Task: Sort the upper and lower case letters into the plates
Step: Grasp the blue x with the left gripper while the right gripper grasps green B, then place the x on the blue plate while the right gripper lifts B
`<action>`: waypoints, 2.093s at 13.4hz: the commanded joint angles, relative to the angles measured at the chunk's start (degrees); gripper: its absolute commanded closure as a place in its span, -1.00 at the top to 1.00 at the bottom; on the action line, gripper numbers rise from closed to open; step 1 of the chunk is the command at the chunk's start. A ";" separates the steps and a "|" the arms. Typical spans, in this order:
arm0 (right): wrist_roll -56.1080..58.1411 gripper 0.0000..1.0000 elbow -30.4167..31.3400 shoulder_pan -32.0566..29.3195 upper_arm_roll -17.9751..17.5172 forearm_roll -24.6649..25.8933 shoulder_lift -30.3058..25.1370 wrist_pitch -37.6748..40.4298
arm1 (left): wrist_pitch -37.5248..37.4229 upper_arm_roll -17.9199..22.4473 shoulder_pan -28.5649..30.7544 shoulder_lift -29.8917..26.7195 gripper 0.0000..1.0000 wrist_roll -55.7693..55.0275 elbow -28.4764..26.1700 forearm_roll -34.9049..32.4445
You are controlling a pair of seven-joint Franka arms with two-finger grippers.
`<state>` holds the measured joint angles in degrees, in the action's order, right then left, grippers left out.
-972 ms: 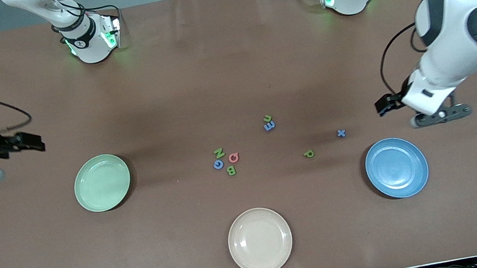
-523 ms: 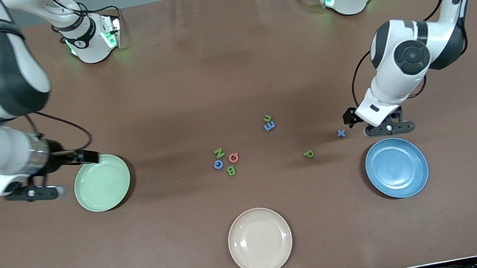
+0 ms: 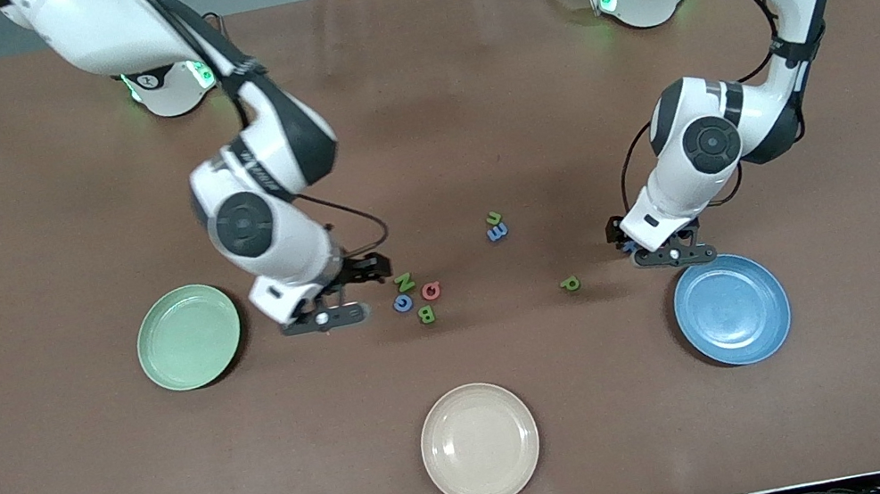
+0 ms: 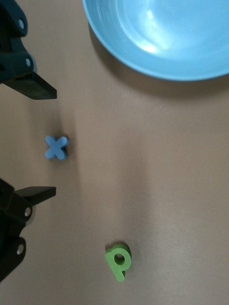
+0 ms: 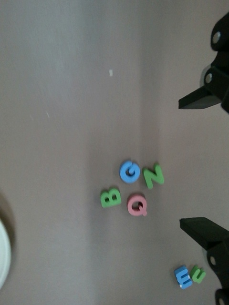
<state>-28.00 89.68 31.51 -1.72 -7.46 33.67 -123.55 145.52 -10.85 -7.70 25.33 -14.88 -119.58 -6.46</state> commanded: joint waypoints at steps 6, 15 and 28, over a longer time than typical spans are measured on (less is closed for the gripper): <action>-4.43 0.81 -14.09 4.53 0.75 7.73 14.75 -5.62 | 5.55 0.04 -0.12 3.50 0.28 -0.42 -1.44 -2.68; -4.69 0.41 -13.74 5.41 0.75 10.36 19.68 -14.78 | 5.39 0.04 0.14 3.59 -0.90 -0.42 -1.88 -2.77; 9.85 -1.00 -11.38 -2.74 0.14 10.45 12.59 -1.82 | -4.99 0.66 11.39 9.48 0.08 19.97 20.44 -2.86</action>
<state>-24.99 75.67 33.64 -0.27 3.08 51.95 -131.71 140.99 -10.09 3.09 31.89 3.91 -102.37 -8.09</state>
